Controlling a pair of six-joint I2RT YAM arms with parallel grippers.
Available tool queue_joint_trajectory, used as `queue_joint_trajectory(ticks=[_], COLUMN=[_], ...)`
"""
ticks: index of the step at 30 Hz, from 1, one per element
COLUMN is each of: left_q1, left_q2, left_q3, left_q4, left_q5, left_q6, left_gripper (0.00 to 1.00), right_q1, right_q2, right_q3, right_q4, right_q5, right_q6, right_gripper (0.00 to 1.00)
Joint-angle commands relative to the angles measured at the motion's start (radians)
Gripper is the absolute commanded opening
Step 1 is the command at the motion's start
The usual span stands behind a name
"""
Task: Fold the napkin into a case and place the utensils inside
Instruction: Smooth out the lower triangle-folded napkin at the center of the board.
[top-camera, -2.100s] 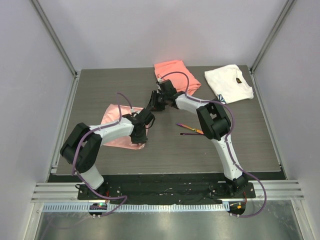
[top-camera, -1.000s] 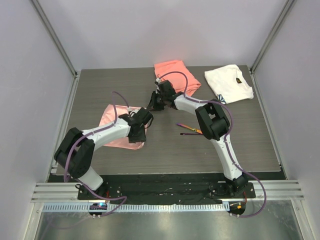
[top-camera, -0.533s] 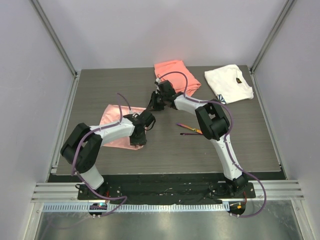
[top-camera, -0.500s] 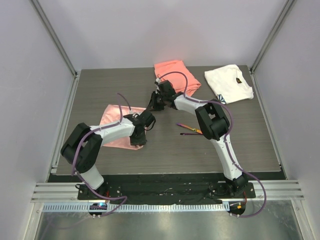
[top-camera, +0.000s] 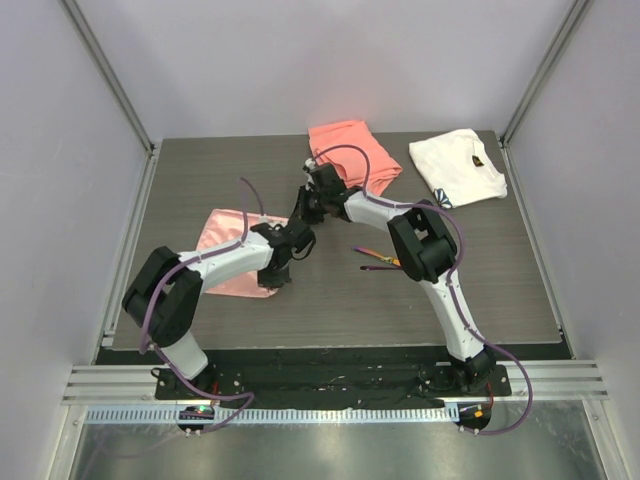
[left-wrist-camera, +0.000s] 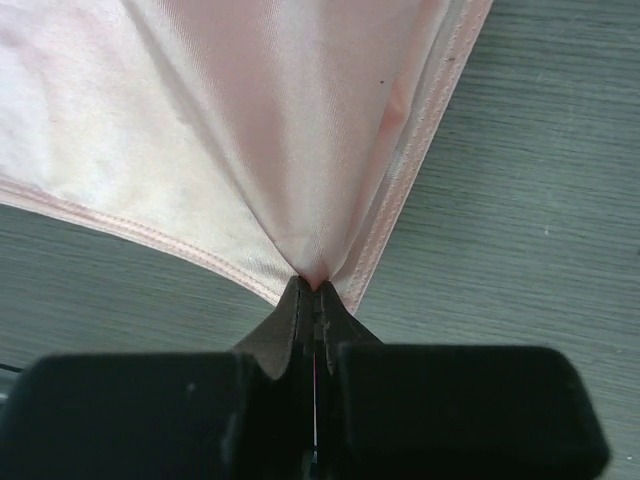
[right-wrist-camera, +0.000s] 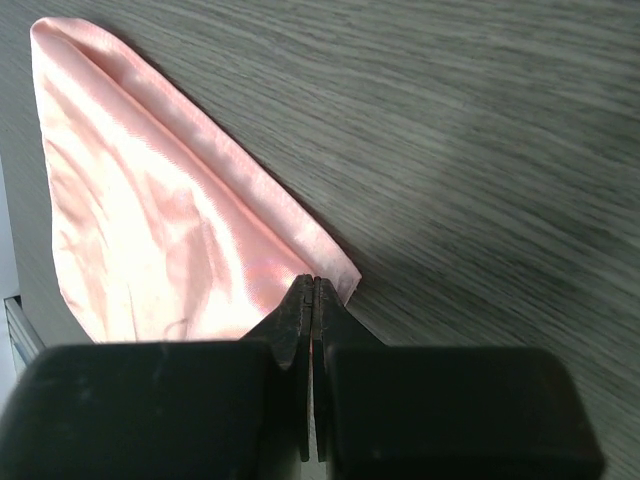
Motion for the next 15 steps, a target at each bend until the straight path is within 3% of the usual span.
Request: queue_joint_trajectory(ticks=[1, 8, 15], left_q1=[-0.030, -0.058, -0.096], left_q2=[-0.038, 0.011, 0.068], left_q3=[0.074, 0.097, 0.114], left_q4=[-0.081, -0.121, -0.135], left_q5=[-0.082, -0.108, -0.146], left_q6=[0.009, 0.018, 0.025], left_gripper=[0.00, 0.00, 0.00], right_q1=[0.006, 0.002, -0.029], right_q2=[-0.121, -0.152, -0.095], right_q3=[0.055, 0.072, 0.078], right_q4=[-0.017, -0.086, -0.089], right_q5=[0.016, 0.093, 0.060], right_q6=[-0.038, -0.095, -0.103], right_gripper=[0.01, 0.01, 0.01])
